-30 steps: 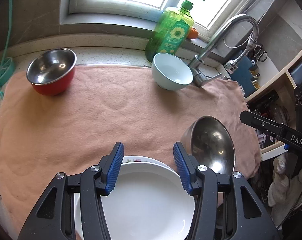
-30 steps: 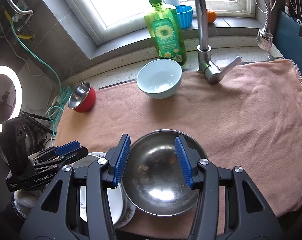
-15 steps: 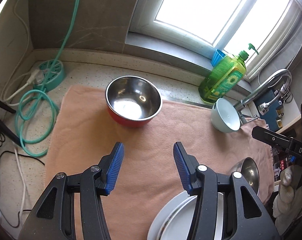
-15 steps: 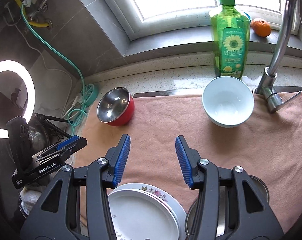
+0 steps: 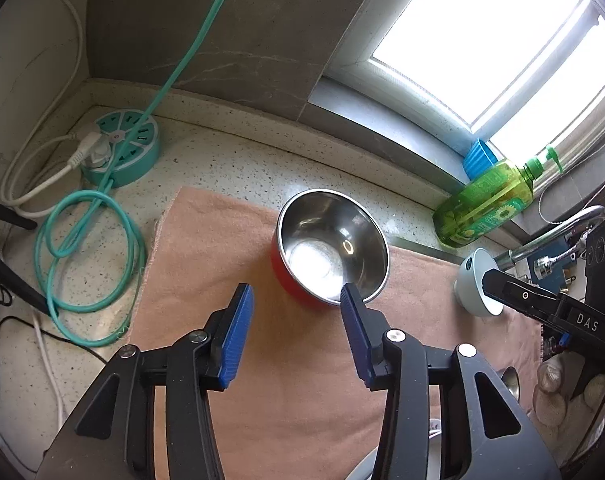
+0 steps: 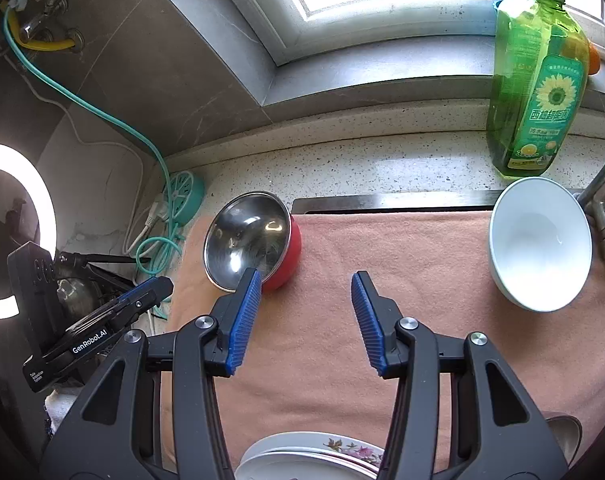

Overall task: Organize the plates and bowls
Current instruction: 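Move the right tool to the red steel bowl rim and grasp it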

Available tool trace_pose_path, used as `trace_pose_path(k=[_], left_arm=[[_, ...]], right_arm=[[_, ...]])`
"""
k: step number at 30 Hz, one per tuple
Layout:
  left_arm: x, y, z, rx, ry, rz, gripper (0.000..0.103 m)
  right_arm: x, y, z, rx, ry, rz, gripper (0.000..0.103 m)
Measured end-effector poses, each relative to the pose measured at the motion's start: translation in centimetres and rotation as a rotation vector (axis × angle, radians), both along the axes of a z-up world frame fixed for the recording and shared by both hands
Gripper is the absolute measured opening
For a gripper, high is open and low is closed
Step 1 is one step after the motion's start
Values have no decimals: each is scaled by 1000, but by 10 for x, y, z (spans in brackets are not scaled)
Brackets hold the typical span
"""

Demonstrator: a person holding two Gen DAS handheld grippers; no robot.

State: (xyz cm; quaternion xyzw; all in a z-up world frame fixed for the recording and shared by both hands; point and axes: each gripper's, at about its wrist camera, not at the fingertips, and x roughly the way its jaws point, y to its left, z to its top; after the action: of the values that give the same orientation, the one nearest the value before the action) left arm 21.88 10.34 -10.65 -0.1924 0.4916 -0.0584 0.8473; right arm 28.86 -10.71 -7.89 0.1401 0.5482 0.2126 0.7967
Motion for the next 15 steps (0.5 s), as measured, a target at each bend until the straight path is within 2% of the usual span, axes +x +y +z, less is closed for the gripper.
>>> trace_pose_path(k=[3,6,10,15], left_arm=[[11,4,-2,-8,1,6,37],[22,7,-7,-44,19,13,29],[34,8,-14,-51,36,11,28],[43,13,-21,-49,53,18,28]], right_arm=[[9,11,-7,4,11,16,49],[20,18,-18,23,41,18,47],[33,27,-32,52,84,14,36],[42,42,-44,25,100,33,33]])
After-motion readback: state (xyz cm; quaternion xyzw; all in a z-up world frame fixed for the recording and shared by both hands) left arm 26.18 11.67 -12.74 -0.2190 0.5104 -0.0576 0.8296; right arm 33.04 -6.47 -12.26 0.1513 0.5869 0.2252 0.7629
